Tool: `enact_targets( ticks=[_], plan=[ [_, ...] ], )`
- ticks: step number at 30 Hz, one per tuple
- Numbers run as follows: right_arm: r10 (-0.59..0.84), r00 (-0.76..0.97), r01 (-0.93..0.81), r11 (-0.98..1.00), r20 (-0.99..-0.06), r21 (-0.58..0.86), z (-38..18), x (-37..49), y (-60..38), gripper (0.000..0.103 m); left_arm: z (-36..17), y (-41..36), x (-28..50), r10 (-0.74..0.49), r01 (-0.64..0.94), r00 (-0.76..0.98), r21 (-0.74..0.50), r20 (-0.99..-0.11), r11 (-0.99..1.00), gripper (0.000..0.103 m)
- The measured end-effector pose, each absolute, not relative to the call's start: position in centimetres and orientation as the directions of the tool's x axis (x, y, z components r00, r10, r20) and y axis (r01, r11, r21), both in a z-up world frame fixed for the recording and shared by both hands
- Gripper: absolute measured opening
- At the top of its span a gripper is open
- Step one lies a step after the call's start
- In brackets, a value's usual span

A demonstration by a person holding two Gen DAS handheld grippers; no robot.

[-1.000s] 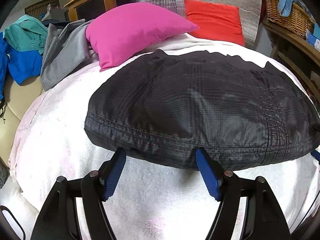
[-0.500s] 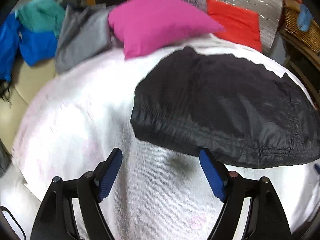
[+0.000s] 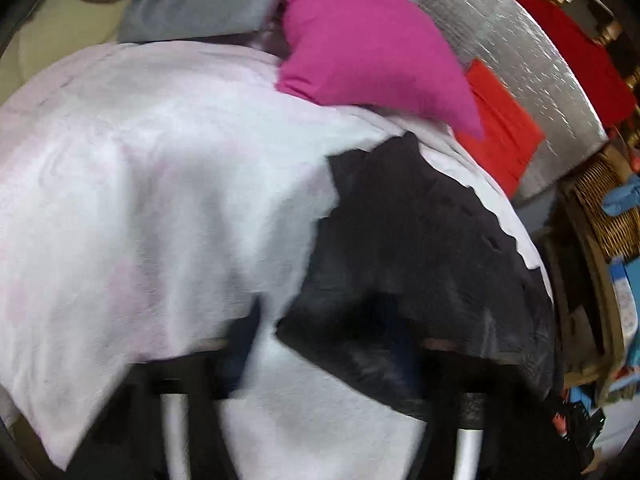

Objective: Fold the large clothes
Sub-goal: 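Lay the black bundle flat on the bed and open both grippers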

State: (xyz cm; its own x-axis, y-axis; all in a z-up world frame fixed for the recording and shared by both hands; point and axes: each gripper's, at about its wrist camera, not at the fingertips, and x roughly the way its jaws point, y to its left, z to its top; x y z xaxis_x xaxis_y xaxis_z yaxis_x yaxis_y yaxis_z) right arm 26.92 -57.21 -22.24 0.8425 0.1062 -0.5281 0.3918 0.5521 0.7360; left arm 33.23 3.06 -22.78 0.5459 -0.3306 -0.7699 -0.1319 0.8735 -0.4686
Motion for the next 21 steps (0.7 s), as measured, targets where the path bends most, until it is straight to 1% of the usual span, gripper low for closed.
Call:
enact_targets(
  ticks=[2, 3, 4, 6, 8, 11, 12, 13, 14, 16, 17, 20, 21],
  plan=[
    [0.078, 0.869, 0.351, 0.600, -0.489, 0.719, -20.8, 26.5, -56.4, 0.044, -22.5, 2.6, 33.3, -0.305, -0.126, 0.567, -0.446, -0.766, 0.886, 0.037],
    [0.051, 0.878, 0.336, 0.643, -0.476, 0.688, -19.9, 26.4, -55.7, 0.044, -22.3, 2.2, 33.2, -0.286, -0.118, 0.573, -0.423, -0.768, 0.899, 0.037],
    [0.036, 0.876, 0.338, 0.665, -0.480, 0.666, -19.7, 26.4, -55.4, 0.044, -22.4, 2.0, 33.3, -0.262, -0.112, 0.571, -0.390, -0.778, 0.914, 0.037],
    [0.003, 0.834, 0.396, 0.692, -0.551, 0.604, -20.4, 27.4, -55.2, 0.044, -23.6, 1.2, 33.8, -0.216, -0.110, 0.539, -0.322, -0.814, 0.940, 0.038],
    [0.036, 0.777, 0.461, 0.647, -0.628, 0.608, -22.4, 28.3, -56.2, 0.044, -23.7, 1.0, 33.7, -0.195, -0.100, 0.541, -0.292, -0.818, 0.951, 0.038],
    [0.108, 0.787, 0.461, 0.552, -0.608, 0.695, -23.3, 27.5, -57.6, 0.055, -22.6, 1.0, 32.5, -0.149, -0.089, 0.572, -0.241, -0.807, 0.966, 0.041],
    [0.106, 0.784, 0.467, 0.549, -0.612, 0.693, -23.1, 27.1, -57.7, 0.065, -21.9, 0.8, 31.8, -0.105, -0.095, 0.583, -0.197, -0.805, 0.976, 0.043],
    [0.095, 0.782, 0.473, 0.554, -0.616, 0.685, -22.7, 26.4, -57.7, 0.077, -21.3, 0.6, 31.0, -0.059, -0.104, 0.599, -0.150, -0.799, 0.983, 0.049],
    [0.083, 0.785, 0.471, 0.563, -0.613, 0.679, -22.3, 25.6, -57.5, 0.080, -20.5, 0.5, 30.1, -0.009, -0.113, 0.621, -0.101, -0.784, 0.988, 0.053],
    [0.066, 0.781, 0.466, 0.601, -0.622, 0.649, -21.2, 24.1, -56.8, 0.080, -19.1, 0.3, 28.2, 0.066, -0.130, 0.653, -0.026, -0.754, 0.991, 0.072],
    [0.059, 0.772, 0.464, 0.626, -0.632, 0.626, -20.8, 23.4, -56.3, 0.080, -17.7, 0.1, 27.0, 0.101, -0.137, 0.673, 0.010, -0.733, 0.990, 0.073],
    [0.013, 0.769, 0.439, 0.717, -0.640, 0.542, -18.7, 20.7, -54.0, 0.080, -14.8, -0.4, 24.0, 0.103, -0.112, 0.732, 0.031, -0.673, 0.993, 0.075],
    [0.000, 0.769, 0.425, 0.747, -0.639, 0.511, -18.1, 19.9, -53.2, 0.080, -13.5, -0.7, 22.6, 0.103, -0.097, 0.754, 0.044, -0.649, 0.994, 0.080]
  ],
)
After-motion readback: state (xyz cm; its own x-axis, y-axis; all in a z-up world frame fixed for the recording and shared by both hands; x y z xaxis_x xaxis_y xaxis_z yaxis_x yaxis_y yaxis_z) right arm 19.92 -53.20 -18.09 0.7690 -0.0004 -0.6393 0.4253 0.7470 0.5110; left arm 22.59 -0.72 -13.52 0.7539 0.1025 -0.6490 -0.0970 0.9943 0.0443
